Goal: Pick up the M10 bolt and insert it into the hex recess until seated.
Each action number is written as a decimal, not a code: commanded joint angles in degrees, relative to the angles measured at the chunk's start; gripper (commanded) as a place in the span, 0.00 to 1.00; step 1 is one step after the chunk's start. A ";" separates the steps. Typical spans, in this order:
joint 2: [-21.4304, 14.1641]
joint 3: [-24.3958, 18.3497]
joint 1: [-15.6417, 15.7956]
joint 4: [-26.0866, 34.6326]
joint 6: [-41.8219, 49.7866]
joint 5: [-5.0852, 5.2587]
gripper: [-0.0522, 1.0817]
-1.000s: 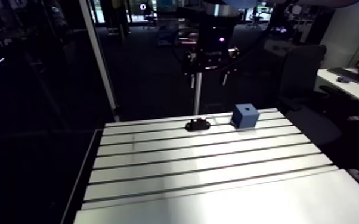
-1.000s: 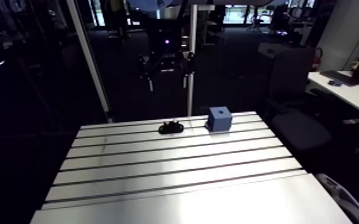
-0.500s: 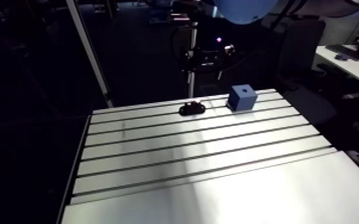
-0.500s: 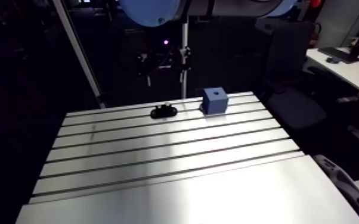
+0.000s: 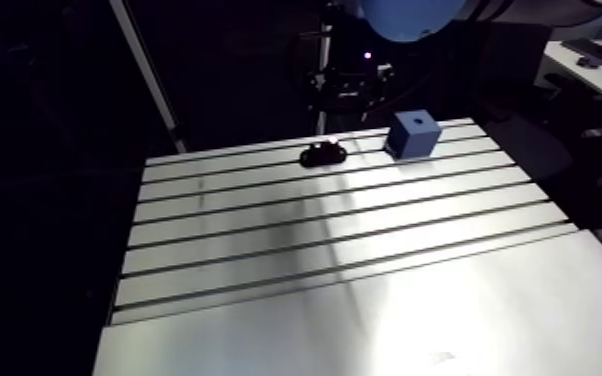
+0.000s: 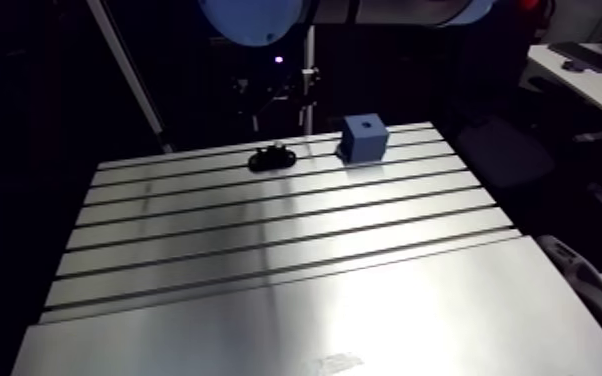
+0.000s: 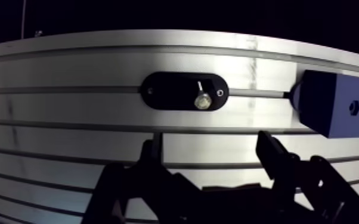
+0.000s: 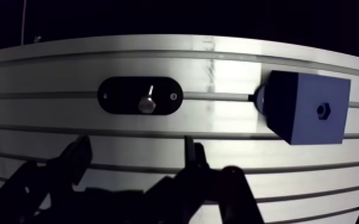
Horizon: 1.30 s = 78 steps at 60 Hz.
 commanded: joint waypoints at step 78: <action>4.96 0.80 0.44 -6.76 0.83 -0.67 0.43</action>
